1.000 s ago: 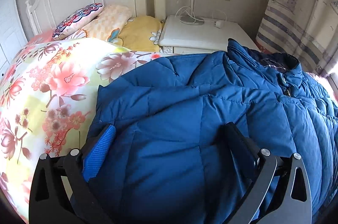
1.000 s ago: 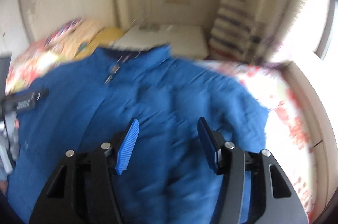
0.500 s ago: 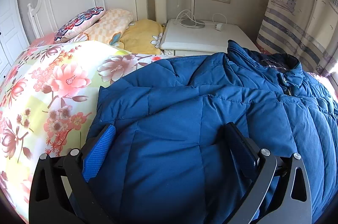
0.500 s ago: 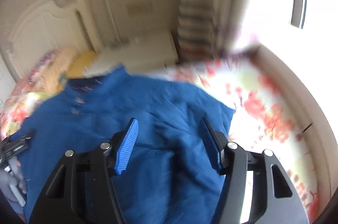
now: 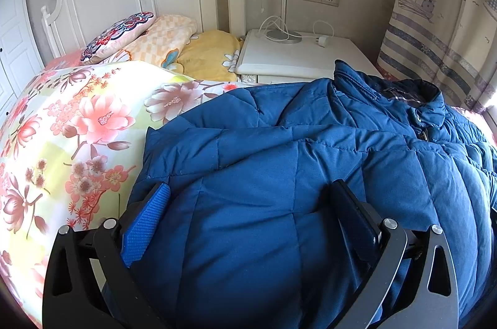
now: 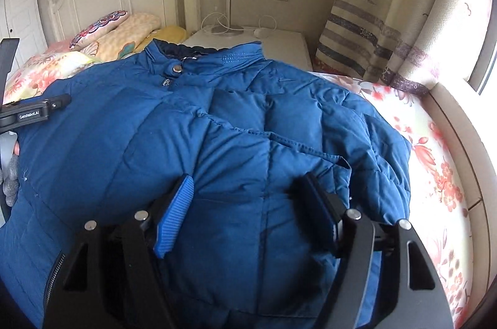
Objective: Fold large clothes
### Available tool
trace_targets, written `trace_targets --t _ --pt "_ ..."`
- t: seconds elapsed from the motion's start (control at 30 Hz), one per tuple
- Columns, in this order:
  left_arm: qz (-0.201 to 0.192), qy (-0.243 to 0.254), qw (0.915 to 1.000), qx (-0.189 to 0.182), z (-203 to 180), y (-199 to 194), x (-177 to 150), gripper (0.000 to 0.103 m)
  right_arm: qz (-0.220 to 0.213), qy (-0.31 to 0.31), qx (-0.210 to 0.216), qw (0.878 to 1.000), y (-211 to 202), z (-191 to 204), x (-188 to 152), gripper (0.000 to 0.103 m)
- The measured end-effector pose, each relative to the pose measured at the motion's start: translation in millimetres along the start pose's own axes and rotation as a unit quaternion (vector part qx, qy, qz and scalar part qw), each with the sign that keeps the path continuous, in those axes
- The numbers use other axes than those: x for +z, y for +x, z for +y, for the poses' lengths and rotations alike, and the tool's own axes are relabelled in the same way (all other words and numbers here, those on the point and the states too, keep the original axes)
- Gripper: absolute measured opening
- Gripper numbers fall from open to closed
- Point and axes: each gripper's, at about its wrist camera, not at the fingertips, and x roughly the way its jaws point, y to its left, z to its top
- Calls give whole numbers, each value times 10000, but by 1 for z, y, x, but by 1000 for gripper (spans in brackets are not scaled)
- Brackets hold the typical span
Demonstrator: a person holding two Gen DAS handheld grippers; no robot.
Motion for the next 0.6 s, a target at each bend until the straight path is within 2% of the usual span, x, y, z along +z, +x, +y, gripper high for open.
trace_targets --t 0.47,0.6 --pt "-10 -39 10000 35 -2 -1 1 99 131 84 -6 9999 9 -5 3 80" --pt "132 -74 9998 154 -4 -4 0 99 208 132 -5 9997 7 -5 4 81"
